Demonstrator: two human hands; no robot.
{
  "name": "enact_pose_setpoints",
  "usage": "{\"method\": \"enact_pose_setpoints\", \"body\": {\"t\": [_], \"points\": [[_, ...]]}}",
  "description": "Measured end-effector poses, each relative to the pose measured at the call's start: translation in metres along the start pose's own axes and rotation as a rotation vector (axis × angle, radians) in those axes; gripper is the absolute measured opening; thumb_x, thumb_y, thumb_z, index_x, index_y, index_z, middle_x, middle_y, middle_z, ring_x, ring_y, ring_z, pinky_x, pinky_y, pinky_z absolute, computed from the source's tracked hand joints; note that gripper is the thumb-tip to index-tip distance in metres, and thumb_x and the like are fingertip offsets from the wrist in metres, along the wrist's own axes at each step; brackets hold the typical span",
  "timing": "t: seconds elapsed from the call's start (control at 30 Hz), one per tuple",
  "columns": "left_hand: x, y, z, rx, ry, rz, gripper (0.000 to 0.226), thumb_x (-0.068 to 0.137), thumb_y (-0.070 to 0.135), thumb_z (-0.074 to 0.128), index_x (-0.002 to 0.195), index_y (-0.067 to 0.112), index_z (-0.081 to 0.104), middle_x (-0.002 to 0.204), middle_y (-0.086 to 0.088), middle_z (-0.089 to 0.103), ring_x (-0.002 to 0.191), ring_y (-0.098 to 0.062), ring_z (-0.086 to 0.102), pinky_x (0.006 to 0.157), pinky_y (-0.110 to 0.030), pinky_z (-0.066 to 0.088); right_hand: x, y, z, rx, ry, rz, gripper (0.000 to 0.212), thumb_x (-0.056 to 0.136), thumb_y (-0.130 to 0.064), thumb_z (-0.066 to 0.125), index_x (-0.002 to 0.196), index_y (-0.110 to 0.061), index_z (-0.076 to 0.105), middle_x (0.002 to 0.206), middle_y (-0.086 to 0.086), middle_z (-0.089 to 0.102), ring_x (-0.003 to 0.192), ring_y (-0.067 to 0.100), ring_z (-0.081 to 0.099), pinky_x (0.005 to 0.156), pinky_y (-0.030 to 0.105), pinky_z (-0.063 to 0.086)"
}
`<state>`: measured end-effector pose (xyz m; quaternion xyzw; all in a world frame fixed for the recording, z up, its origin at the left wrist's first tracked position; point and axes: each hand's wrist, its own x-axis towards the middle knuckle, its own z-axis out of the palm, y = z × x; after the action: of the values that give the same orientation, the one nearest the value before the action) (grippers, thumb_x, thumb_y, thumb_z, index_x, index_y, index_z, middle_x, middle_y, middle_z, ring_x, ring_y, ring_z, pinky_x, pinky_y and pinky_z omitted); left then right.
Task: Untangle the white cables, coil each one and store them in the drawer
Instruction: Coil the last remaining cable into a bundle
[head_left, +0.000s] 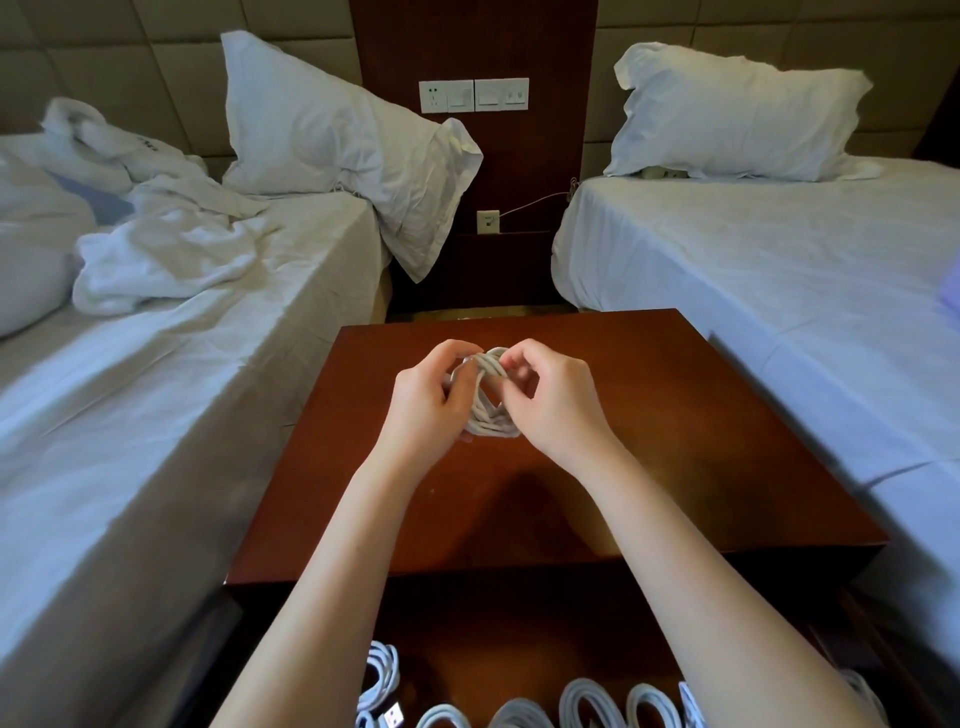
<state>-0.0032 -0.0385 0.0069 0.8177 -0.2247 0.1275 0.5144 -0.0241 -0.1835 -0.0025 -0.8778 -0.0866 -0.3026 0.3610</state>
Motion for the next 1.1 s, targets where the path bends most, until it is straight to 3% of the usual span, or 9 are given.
{"method": "enact_pose_setpoints", "body": {"t": [0.13, 0.33, 0.57, 0.77, 0.93, 1.1], "points": [[0.001, 0.003, 0.003, 0.014, 0.005, -0.018, 0.017, 0.099, 0.018, 0.047, 0.111, 0.018, 0.059, 0.076, 0.005, 0.063, 0.056, -0.004, 0.066, 0.046, -0.019, 0.052, 0.0, 0.001, -0.001, -0.035, 0.068, -0.034, 0.008, 0.088, -0.017, 0.069, 0.092, -0.015, 0.062, 0.074, -0.014, 0.057, 0.061, 0.002, 0.055, 0.055, 0.012, 0.041], [0.0, 0.005, 0.003, 0.037, -0.005, -0.013, 0.014, 0.1, 0.018, 0.048, 0.108, 0.016, 0.058, 0.068, -0.001, 0.064, 0.046, -0.012, 0.062, 0.044, -0.024, 0.052, -0.004, 0.005, 0.004, -0.041, 0.167, -0.086, 0.008, 0.087, -0.016, 0.069, 0.091, -0.013, 0.063, 0.076, -0.007, 0.065, 0.064, 0.005, 0.06, 0.054, 0.017, 0.051], [0.0, 0.002, 0.0, 0.085, 0.001, -0.023, 0.012, 0.1, 0.017, 0.047, 0.105, 0.016, 0.058, 0.061, -0.001, 0.061, 0.042, -0.009, 0.058, 0.041, -0.018, 0.045, 0.0, 0.013, 0.005, 0.044, 0.075, -0.069, 0.007, 0.087, -0.018, 0.073, 0.091, -0.012, 0.071, 0.064, -0.013, 0.055, 0.057, 0.003, 0.055, 0.054, 0.017, 0.043], [-0.001, 0.005, -0.002, 0.079, -0.031, 0.011, 0.012, 0.1, 0.017, 0.046, 0.104, 0.02, 0.056, 0.055, 0.001, 0.059, 0.04, -0.012, 0.056, 0.042, -0.022, 0.046, -0.004, 0.009, 0.005, -0.107, 0.227, -0.196, 0.008, 0.086, -0.014, 0.07, 0.092, -0.01, 0.071, 0.075, -0.003, 0.068, 0.062, 0.007, 0.058, 0.051, 0.022, 0.049], [-0.002, 0.012, -0.004, 0.053, -0.06, 0.039, 0.009, 0.098, 0.013, 0.048, 0.098, 0.019, 0.055, 0.045, 0.007, 0.054, 0.037, -0.006, 0.051, 0.041, -0.02, 0.042, -0.006, 0.007, 0.005, -0.224, 0.308, -0.311, 0.007, 0.085, -0.013, 0.072, 0.088, -0.009, 0.067, 0.079, -0.001, 0.07, 0.062, 0.014, 0.063, 0.053, 0.015, 0.038], [-0.002, 0.015, -0.001, -0.001, -0.023, 0.051, 0.006, 0.099, 0.016, 0.049, 0.102, 0.019, 0.053, 0.055, -0.001, 0.061, 0.043, -0.01, 0.058, 0.042, -0.017, 0.045, -0.003, 0.011, -0.001, -0.201, 0.301, -0.301, 0.012, 0.087, -0.016, 0.072, 0.095, -0.007, 0.071, 0.088, 0.003, 0.073, 0.073, 0.015, 0.069, 0.063, 0.01, 0.041]]}}
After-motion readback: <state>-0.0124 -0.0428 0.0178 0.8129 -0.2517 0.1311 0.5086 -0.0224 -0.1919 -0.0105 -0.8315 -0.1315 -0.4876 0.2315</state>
